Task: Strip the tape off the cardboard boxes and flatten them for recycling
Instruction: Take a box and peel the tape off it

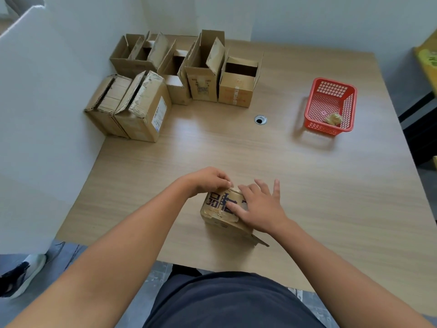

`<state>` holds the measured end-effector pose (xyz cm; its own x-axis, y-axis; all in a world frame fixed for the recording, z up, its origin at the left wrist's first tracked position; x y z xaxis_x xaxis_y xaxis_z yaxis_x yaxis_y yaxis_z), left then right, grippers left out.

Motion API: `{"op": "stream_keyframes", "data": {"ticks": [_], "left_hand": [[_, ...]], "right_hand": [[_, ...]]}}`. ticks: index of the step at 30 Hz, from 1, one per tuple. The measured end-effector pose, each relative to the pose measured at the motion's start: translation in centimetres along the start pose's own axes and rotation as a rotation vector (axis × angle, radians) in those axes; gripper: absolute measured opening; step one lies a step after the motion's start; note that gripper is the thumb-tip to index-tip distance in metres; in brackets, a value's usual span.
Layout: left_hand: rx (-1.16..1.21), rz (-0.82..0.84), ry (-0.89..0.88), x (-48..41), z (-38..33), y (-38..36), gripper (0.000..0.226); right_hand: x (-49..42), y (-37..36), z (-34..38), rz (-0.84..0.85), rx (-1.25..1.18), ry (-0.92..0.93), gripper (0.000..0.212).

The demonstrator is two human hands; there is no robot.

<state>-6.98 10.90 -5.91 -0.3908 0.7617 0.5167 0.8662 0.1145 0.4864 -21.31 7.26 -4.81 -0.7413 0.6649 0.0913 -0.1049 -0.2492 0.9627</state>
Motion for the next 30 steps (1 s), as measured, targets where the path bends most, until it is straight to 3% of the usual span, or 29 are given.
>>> {"op": "stream_keyframes", "data": {"ticks": [6, 11, 15, 26, 30], "left_hand": [[-0.102, 0.033, 0.057, -0.1, -0.5, 0.0, 0.009], [-0.067, -0.077, 0.107, 0.0, -0.5, 0.6, 0.008], [-0.047, -0.139, 0.097, 0.6, -0.4, 0.8, 0.010], [0.105, -0.428, 0.291, 1.8, 2.0, 1.4, 0.014], [0.298, -0.469, 0.313, 2.3, 3.3, 1.5, 0.024]], "right_hand": [[-0.1, 0.0, -0.1, -0.018, 0.011, -0.019, 0.096], [0.0, 0.3, -0.7, -0.081, 0.059, -0.045, 0.111], [0.5, 0.4, -1.2, -0.115, 0.050, -0.120, 0.107], [1.0, 0.5, -0.4, -0.170, 0.004, -0.060, 0.084], [1.0, 0.7, -0.6, -0.174, -0.022, -0.075, 0.085]]}}
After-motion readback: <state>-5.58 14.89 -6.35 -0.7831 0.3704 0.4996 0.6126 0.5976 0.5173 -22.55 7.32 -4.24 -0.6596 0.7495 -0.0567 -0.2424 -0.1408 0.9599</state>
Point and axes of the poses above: each hand's wrist, its own x-axis away from the middle knuckle, its own y-axis out of the back of the hand, z = x × y, the point moved 10 cm from there along -x, towards the middle knuckle, and after that the axes turned 15 degrees about -z, right-handed, at the moved point
